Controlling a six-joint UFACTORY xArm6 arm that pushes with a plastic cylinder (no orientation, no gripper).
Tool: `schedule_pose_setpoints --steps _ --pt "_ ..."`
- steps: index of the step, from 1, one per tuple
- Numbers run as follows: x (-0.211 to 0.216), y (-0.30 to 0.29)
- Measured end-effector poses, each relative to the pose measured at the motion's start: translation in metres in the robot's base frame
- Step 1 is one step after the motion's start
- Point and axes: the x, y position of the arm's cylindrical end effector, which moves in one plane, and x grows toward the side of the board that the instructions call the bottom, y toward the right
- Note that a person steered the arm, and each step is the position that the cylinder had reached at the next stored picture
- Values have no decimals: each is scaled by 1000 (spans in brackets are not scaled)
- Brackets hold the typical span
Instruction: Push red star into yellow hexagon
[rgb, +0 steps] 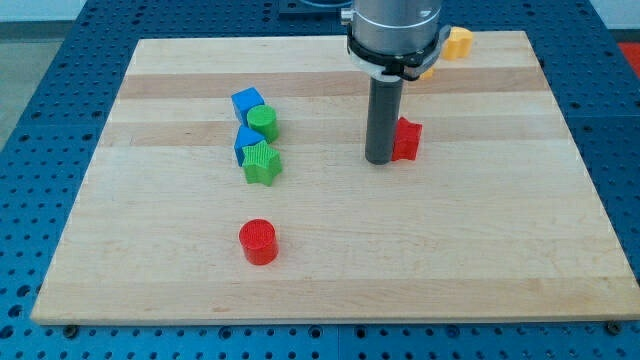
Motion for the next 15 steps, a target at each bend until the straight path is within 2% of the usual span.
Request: schedule_pose_setpoints --steps 3,4,7,9,13,14,15 --pt "-1 18" --pt "-1 42" --pt "-37 55" --pt "-38 77" --pt "-114 96" --pt "-80 96" --pt "15 95"
